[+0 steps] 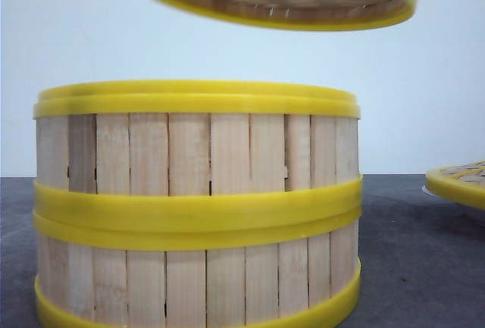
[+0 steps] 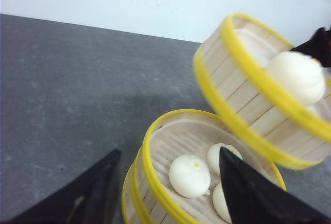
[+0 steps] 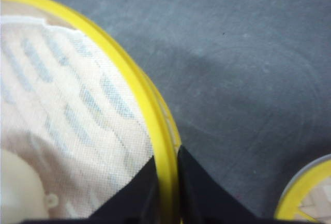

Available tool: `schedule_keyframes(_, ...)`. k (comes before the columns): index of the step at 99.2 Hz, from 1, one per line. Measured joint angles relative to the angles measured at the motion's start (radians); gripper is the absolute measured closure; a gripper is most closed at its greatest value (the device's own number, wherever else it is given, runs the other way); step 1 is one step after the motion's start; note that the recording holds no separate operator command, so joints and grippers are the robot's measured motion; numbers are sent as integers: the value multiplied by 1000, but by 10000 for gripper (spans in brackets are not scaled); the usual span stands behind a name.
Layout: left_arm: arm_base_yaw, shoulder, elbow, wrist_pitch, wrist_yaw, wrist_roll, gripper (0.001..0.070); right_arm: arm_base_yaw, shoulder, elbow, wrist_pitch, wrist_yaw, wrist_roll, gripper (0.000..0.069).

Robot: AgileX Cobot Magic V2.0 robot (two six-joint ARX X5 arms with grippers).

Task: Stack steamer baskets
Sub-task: 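Lift the basket with the right gripper and set it atop the stack, then open the right gripper and withdraw it from the stack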

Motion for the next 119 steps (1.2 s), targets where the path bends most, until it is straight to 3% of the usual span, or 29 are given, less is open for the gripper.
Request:
schedule_keyframes(27,0,0,0,0,0,19,353,109,103,0,3,32,-2,664)
schedule_keyframes(63,0,0,0,-30,0,24,353,158,201,-1,10,56,-2,664)
schedule_keyframes(119,0,0,0,-52,0,50,353,191,206,-1,-14,93,-2,665)
